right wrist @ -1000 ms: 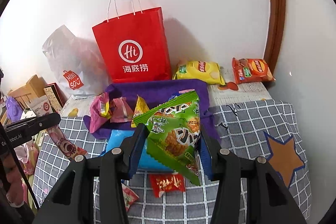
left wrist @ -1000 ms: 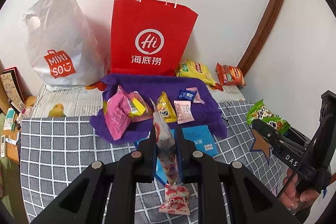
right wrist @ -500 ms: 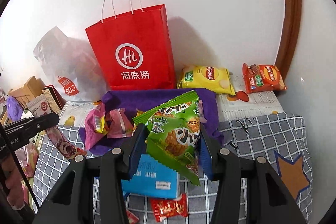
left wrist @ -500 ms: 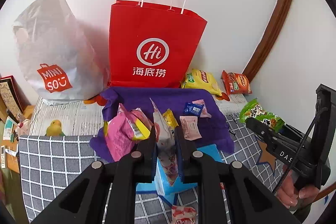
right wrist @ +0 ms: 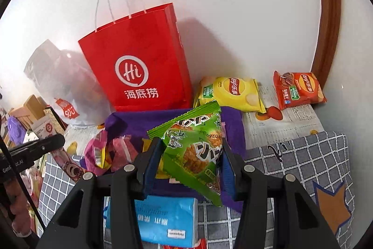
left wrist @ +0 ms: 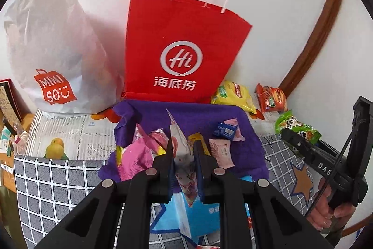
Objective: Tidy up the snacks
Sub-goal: 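Carry the wrapper with left tool while right tool carries green bag to towel, then open both tools to drop the wrapper and green bag onto the towel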
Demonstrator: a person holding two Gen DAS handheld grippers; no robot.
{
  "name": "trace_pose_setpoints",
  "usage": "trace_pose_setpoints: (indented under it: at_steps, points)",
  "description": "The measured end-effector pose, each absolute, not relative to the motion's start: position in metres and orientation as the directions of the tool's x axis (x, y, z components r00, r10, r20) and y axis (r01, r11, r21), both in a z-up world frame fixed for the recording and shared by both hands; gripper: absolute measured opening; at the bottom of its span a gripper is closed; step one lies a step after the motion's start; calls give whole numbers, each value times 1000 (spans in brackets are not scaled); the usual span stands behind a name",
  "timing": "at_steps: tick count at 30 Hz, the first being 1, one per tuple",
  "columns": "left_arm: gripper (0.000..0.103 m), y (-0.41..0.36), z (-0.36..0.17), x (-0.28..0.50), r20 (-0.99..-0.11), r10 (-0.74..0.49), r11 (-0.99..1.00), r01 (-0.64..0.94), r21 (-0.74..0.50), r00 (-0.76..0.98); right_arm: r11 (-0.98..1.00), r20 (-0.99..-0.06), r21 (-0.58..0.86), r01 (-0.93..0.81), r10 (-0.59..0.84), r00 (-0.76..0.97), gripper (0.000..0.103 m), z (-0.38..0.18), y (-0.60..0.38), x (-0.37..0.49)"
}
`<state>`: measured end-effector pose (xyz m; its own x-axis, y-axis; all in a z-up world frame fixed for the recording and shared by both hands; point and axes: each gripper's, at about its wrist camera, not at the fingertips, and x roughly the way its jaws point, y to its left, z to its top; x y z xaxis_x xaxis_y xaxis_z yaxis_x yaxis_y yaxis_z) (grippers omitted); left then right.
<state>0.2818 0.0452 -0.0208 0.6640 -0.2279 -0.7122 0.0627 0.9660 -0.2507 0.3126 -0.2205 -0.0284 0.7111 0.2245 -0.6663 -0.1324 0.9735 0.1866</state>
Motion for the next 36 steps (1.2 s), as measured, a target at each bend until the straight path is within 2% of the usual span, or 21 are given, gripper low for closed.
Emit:
trace_pose_setpoints:
  at_steps: [15, 23, 28, 36]
  points:
    - [15, 45, -31, 311, -708, -257, 960, 89, -266, 657, 975, -691, 198, -105, 215, 690, 48, -49, -232, 351]
    - [15, 52, -30, 329, -706, -237, 961, 53, -273, 667, 973, -682, 206, -104, 219, 698, 48, -47, -238, 371]
    - [15, 44, -38, 343, -718, -249, 960, 68, -271, 650, 972, -685, 209, -109, 225, 693, 48, -53, -240, 382]
    - [15, 37, -73, 368, -772, -259, 957, 46, -287, 581, 974, -740, 177, -139, 225, 635, 48, -86, -228, 399]
